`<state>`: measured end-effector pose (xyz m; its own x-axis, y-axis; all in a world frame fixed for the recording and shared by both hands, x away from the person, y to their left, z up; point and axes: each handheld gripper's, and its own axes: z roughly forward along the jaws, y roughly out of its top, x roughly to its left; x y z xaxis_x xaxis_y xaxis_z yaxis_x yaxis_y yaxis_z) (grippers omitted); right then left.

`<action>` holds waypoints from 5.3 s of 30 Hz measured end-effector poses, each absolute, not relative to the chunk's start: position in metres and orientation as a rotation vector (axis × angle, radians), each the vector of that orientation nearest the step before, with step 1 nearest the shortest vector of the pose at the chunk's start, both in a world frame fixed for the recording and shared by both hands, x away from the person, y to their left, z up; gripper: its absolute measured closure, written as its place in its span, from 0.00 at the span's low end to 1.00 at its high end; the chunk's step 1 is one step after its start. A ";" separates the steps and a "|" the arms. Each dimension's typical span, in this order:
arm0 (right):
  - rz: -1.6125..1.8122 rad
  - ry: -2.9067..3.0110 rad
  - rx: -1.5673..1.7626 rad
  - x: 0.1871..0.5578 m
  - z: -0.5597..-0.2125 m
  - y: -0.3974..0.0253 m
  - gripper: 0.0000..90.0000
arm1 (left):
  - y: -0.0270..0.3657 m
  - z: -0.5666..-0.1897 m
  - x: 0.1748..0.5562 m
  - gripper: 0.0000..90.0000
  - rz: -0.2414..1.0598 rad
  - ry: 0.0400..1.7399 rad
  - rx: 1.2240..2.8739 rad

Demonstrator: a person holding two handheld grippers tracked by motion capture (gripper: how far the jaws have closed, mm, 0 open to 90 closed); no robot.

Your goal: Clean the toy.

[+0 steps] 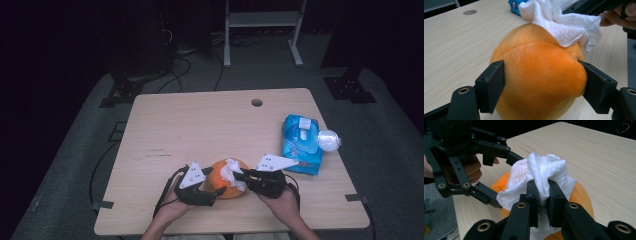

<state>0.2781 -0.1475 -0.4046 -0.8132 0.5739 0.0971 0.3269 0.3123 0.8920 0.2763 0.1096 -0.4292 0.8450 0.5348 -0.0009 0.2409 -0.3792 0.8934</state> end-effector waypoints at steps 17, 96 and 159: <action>1.498 2.345 0.780 0.274 -0.400 -0.139 0.89 | 0.105 -0.432 0.273 0.34 0.333 0.554 1.996; 1.645 2.480 1.015 0.302 -0.433 -0.170 0.89 | 0.114 -0.425 0.275 0.21 0.234 0.478 1.999; 1.418 2.332 0.826 0.287 -0.414 -0.145 0.90 | 0.111 -0.427 0.279 0.15 0.370 0.547 1.982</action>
